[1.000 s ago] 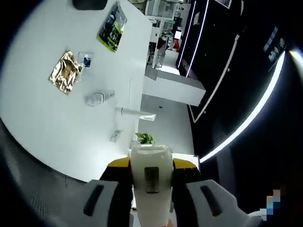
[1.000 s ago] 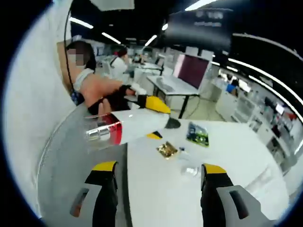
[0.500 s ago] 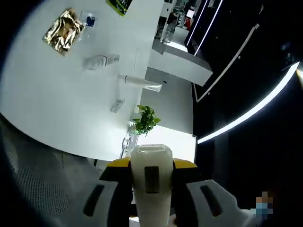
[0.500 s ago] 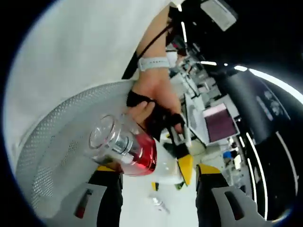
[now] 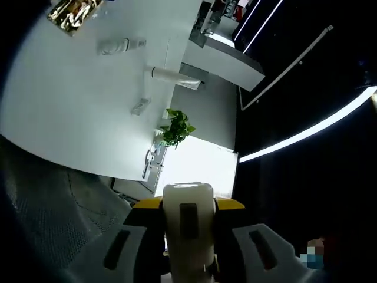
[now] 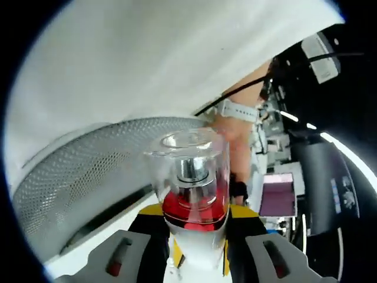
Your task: Arrange the skincare products in the storage area until every visible bottle or jar stands upright without overlapping.
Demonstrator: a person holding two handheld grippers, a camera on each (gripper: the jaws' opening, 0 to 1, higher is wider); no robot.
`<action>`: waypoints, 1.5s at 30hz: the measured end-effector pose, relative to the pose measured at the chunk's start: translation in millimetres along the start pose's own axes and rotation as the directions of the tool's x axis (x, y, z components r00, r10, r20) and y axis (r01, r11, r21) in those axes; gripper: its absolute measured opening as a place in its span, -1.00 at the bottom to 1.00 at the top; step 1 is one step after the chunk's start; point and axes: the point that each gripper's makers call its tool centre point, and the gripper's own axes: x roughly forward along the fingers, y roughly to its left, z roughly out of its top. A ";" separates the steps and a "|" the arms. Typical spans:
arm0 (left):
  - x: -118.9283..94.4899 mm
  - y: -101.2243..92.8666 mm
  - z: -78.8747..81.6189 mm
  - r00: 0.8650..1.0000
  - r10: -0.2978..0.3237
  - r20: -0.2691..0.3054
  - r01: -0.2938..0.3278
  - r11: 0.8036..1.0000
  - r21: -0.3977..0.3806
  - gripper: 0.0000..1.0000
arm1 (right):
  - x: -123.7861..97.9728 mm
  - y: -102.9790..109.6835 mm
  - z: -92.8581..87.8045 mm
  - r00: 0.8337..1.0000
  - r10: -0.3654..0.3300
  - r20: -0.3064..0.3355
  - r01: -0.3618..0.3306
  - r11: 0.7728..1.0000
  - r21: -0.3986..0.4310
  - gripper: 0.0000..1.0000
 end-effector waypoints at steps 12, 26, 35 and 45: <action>-2.3 -4.9 6.6 0.999 -0.041 0.010 0.040 0.998 0.039 -0.47 | 1.5 -4.7 -2.8 0.999 0.030 -0.029 -0.031 0.999 -0.041 -0.41; 4.1 -14.5 0.9 0.996 -0.087 0.006 0.087 0.995 0.058 -0.37 | -7.7 -24.7 -4.8 0.999 0.022 -0.035 -0.019 0.994 0.108 -0.45; 3.5 -17.0 1.4 0.996 -0.093 -0.013 0.094 0.985 0.143 -0.23 | -21.9 -36.1 -12.0 0.999 -0.027 -0.045 0.037 0.970 0.241 -0.47; 3.9 -34.3 -2.6 0.984 -0.176 -0.026 0.178 0.966 0.189 -0.15 | -36.1 -55.5 -15.4 0.995 -0.084 -0.057 0.098 0.947 0.306 -0.48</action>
